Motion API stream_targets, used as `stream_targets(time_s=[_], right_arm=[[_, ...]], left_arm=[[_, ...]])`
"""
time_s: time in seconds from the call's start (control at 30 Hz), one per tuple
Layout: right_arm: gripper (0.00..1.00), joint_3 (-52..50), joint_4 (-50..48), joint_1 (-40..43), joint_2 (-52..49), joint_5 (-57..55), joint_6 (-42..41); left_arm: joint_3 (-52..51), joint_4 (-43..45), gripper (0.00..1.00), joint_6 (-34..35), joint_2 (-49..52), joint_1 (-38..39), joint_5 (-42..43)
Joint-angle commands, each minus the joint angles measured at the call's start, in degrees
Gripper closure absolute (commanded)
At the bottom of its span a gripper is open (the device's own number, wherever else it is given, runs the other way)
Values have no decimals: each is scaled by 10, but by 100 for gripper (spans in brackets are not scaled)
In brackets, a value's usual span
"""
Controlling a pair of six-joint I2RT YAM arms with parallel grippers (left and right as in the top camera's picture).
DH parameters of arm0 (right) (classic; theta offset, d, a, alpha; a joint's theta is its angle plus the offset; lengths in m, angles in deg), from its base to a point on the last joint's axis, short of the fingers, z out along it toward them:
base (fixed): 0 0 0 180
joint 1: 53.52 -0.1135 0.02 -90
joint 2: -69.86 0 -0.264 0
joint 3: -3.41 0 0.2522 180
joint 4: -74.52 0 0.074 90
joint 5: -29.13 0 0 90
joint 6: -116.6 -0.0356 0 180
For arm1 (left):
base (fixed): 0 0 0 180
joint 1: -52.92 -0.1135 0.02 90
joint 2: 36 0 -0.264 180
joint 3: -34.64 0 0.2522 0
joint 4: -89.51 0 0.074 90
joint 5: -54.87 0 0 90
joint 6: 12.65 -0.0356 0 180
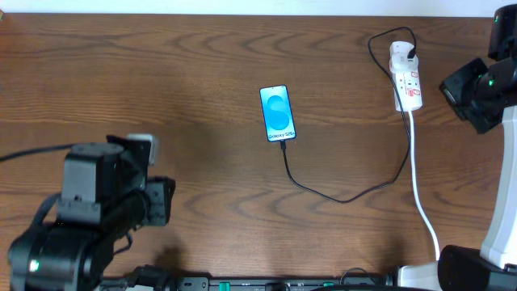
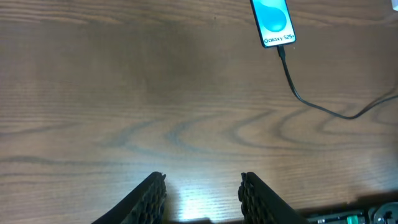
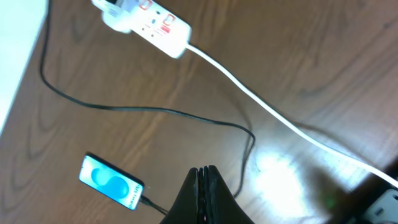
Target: Plug charger to phone and switch on socket
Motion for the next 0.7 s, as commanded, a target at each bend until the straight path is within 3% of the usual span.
stream_targets(time_s=[0.0,0.03,0.1,0.67], right_arm=[[99,-1,17,5,3,1,3],[99,-1,25,5,3,1,4],[99,-1,42,5,4,0,4],[98,-1,70,5,5,-1,34]], left_arm=[[1,-12,28,-8,-14,2,-7],[1,-16,27,-8,-16,2,-7],[1,-26,2,-8,-16,2,-7],[1,-94,2,-8,-16,2,-7]])
